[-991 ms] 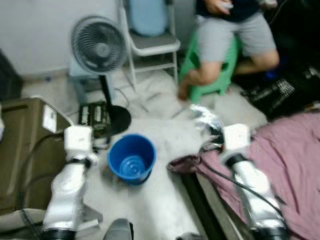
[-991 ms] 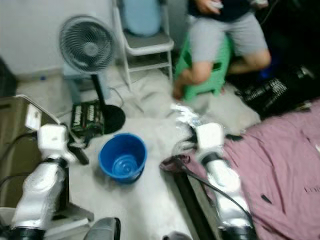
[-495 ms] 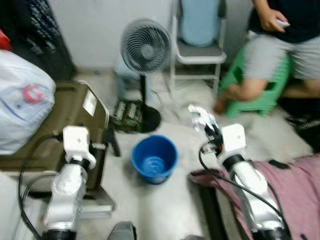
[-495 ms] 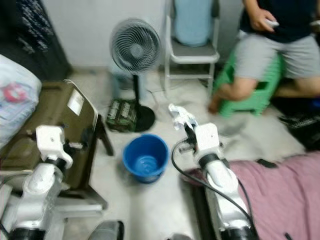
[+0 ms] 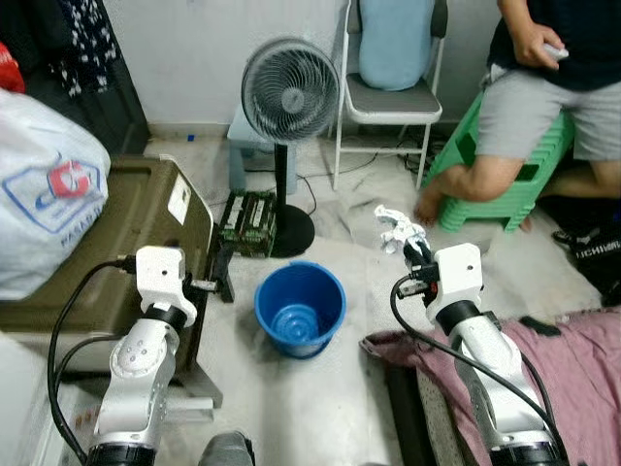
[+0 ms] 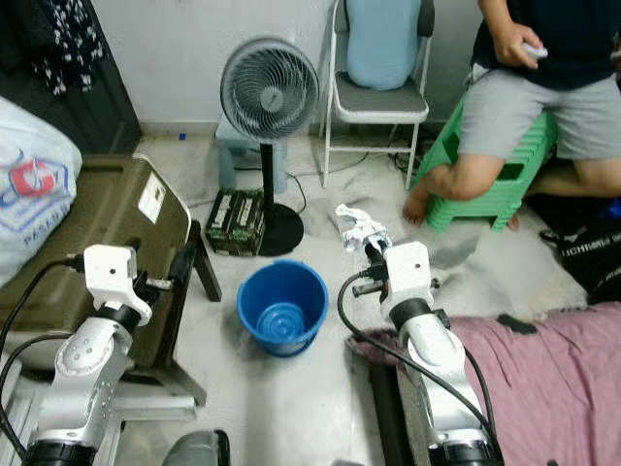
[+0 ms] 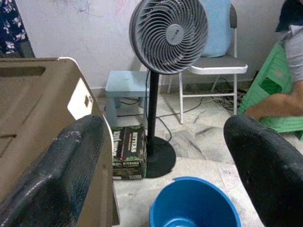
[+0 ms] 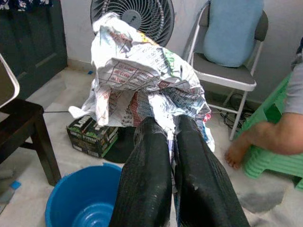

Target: Clean up the room

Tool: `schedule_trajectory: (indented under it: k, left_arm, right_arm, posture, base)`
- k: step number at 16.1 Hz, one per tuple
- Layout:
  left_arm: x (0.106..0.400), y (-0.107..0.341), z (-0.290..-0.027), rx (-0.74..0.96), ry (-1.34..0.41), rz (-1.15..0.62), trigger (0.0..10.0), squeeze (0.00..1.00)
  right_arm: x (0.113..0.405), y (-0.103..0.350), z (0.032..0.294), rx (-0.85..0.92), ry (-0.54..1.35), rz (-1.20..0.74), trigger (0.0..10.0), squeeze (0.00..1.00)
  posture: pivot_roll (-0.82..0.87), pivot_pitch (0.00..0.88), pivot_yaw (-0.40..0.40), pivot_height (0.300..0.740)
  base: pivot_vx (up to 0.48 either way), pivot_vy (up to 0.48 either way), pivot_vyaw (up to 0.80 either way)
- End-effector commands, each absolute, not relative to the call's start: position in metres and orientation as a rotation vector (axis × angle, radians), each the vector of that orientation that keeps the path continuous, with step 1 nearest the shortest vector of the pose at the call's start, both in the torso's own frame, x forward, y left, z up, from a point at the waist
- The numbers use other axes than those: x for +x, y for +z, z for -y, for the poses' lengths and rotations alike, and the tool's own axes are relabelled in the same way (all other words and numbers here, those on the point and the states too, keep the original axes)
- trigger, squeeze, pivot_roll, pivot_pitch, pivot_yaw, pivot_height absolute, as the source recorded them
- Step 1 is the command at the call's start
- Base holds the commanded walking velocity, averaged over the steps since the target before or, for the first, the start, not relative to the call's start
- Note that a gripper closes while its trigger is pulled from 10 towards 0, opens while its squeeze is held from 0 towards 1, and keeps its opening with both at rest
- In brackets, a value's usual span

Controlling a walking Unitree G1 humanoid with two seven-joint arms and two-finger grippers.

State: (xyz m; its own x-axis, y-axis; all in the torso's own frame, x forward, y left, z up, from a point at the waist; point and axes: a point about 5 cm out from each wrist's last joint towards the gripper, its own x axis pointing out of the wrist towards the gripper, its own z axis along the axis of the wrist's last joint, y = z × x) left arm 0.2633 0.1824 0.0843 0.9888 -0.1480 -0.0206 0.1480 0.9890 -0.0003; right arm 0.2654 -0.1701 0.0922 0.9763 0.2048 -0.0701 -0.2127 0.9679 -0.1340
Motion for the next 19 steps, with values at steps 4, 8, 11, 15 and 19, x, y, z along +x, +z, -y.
schedule_trajectory:
  k: [4,8,11,15,19]
  left_arm:
    - [0.2635,0.0876,-0.1828,-0.003,-0.158,-0.006,10.0,0.00]
    - [0.2635,0.0873,-0.1826,-0.006,-0.158,-0.006,10.0,0.00]
    - [0.2636,0.0871,-0.1826,-0.008,-0.158,-0.007,10.0,0.00]
    - [0.2641,0.0855,-0.1831,0.000,-0.141,-0.021,10.0,0.00]
    - [0.2646,0.0856,-0.1835,0.004,-0.140,-0.021,10.0,0.00]
  right_arm:
    - [0.2672,0.0935,0.1736,-0.148,0.203,-0.063,10.0,0.00]
    - [0.2673,0.0933,0.1737,-0.150,0.202,-0.065,10.0,0.00]
    - [0.2676,0.0931,0.1738,-0.153,0.201,-0.068,10.0,0.00]
    - [0.2671,0.0928,0.1736,-0.159,0.205,-0.067,10.0,0.00]
    - [0.2674,0.0931,0.1715,-0.166,0.220,-0.064,10.0,0.00]
  posture:
    - [-0.01,0.075,-0.044,0.740]
    - [-0.01,0.077,-0.045,0.740]
    - [-0.01,0.077,-0.045,0.740]
    - [-0.01,0.077,-0.045,0.740]
    - [-0.01,0.075,-0.046,0.740]
  base:
    - [0.364,0.000,0.00]
    - [0.360,0.000,0.00]
    - [0.330,0.000,0.00]
    - [0.000,0.000,0.00]
    - [0.000,0.000,0.80]
